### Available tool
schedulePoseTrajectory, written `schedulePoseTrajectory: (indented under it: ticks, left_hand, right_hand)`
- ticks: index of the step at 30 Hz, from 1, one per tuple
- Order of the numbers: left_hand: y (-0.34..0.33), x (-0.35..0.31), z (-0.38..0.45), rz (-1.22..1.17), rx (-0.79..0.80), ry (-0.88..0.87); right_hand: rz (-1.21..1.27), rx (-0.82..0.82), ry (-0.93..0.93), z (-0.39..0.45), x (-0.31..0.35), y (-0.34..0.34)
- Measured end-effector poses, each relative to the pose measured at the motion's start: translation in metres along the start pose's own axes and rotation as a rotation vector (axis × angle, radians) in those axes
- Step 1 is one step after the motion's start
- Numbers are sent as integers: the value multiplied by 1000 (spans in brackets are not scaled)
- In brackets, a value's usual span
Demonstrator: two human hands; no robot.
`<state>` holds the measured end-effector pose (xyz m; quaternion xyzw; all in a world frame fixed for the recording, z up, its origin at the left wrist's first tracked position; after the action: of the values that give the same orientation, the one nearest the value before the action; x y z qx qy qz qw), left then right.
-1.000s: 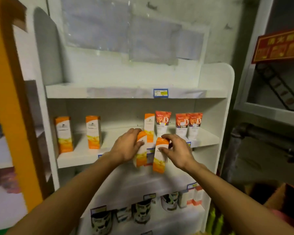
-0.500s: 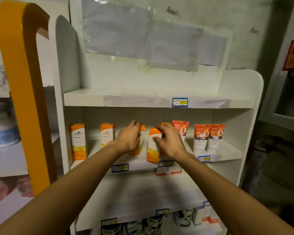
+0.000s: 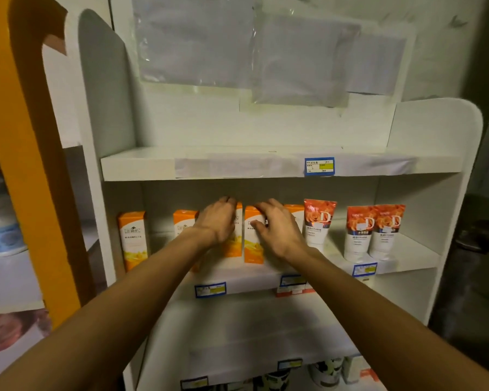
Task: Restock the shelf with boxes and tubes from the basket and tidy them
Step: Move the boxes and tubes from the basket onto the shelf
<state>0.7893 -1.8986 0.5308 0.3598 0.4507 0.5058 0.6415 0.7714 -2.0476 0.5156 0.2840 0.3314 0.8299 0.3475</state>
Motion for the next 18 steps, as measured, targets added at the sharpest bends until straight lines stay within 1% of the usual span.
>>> schedulePoseTrajectory:
  ticks: [3,9,12,18]
  left_hand:
    - [-1,3,3,46,-1,-12]
    - [2,0,1,140,-19,-45]
    - [5,-5,-6,161,-35,-50]
    - [6,-6,-21,257,-33,-34]
  right_hand:
    - [-19,-4,0,1,-1,-3]
    - [-147,71,63,-1,4,-5]
    - [-172,62,80,-4,7,0]
    - [-343,80,158,-18,10,13]
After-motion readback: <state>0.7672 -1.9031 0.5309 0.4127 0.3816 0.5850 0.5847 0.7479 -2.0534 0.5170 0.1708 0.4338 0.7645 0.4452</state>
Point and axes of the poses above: each hand's wrist, its own z-axis towards the middle knuckle, its own y-axis out of the back of the hand, x = y × z, the point moved 3 cm from there along z, towards the middle knuckle, and after that the axes turned 12 degrees about y, right-handed, at the moved point
